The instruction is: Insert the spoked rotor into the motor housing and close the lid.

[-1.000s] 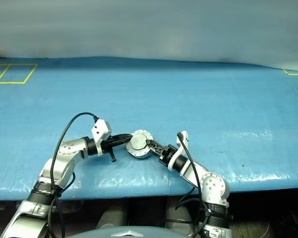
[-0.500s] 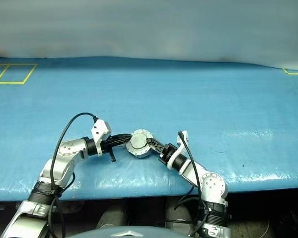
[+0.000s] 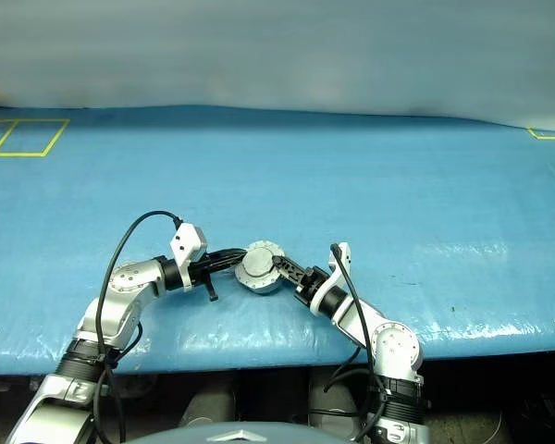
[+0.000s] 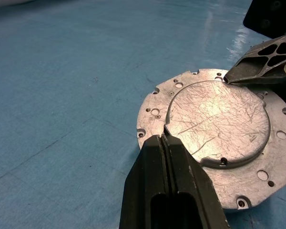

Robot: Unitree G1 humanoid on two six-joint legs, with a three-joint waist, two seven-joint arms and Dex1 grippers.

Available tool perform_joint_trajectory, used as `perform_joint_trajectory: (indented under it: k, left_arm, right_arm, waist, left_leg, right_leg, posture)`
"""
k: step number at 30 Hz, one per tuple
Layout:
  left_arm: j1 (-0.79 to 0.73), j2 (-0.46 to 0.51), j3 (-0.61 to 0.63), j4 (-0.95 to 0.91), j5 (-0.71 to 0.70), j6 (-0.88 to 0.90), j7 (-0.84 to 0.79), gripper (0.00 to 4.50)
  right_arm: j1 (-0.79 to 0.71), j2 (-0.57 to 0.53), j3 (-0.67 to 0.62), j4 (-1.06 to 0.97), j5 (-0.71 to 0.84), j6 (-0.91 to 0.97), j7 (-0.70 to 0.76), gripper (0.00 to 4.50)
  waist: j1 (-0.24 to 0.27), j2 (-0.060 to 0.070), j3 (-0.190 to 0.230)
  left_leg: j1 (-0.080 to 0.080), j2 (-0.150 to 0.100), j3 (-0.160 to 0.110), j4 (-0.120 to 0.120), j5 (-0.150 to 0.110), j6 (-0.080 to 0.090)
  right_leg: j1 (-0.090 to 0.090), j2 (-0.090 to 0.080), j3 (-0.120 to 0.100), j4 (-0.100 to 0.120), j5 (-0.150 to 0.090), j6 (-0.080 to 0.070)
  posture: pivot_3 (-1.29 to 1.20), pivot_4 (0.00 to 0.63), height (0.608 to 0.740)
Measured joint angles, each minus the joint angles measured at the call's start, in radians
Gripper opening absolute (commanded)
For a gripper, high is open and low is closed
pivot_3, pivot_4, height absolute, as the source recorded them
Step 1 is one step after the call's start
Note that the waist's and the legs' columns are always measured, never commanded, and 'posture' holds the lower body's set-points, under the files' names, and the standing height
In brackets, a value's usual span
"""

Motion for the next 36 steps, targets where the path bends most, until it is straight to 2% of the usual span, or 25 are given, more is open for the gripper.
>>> perform_joint_trajectory:
  k: [21, 26, 29, 33, 36]
  left_arm:
    - [0.016, -0.010, 0.009, 0.005, -0.001, -0.020, 0.020, 0.00]
    - [0.015, -0.017, 0.009, 0.006, -0.002, -0.035, 0.017, 0.00]
    - [0.015, -0.017, 0.010, 0.007, -0.001, -0.035, 0.018, 0.00]
    - [0.015, -0.017, 0.011, 0.010, -0.001, -0.036, 0.020, 0.00]
    - [0.015, -0.018, 0.010, 0.010, -0.001, -0.040, 0.020, 0.00]
  right_arm:
    - [-0.009, 0.003, 0.018, 0.036, 0.136, -0.066, -0.148, 1.86]
    - [-0.013, 0.002, 0.037, 0.043, 0.116, -0.092, -0.177, 1.86]
    - [-0.013, 0.001, 0.053, 0.039, 0.097, -0.105, -0.173, 2.46]
    - [-0.013, 0.001, 0.059, 0.039, 0.090, -0.099, -0.157, 3.71]
    - [-0.014, 0.001, 0.073, 0.040, 0.105, -0.093, -0.151, 3.59]
  waist:
    - [-0.001, 0.000, 0.000]
    - [-0.003, 0.001, 0.000]
    - [-0.005, 0.001, 0.000]
    - [-0.006, 0.001, 0.000]
    - [-0.006, 0.001, 0.000]
  left_leg:
    - [0.000, 0.000, 0.000, -0.001, 0.000, 0.000]
    - [0.000, 0.000, 0.000, -0.002, 0.000, 0.000]
    - [0.000, 0.001, 0.000, -0.002, 0.000, 0.000]
    - [0.000, 0.001, 0.000, -0.002, 0.000, 0.000]
    - [0.000, 0.001, 0.000, -0.003, 0.000, 0.000]
  right_leg:
    - [0.000, 0.000, 0.000, -0.002, 0.000, 0.000]
    - [0.000, 0.000, 0.000, -0.003, 0.000, 0.000]
    - [0.000, 0.000, 0.000, -0.003, 0.000, 0.000]
    - [0.000, 0.000, 0.000, -0.003, 0.000, 0.000]
    - [0.000, 0.000, 0.000, -0.003, 0.000, 0.000]
  posture:
    - [0.00, 0.150, 0.740]
    - [0.00, 0.150, 0.740]
    - [0.00, 0.150, 0.740]
    - [0.00, 0.150, 0.740]
    - [0.00, 0.150, 0.740]
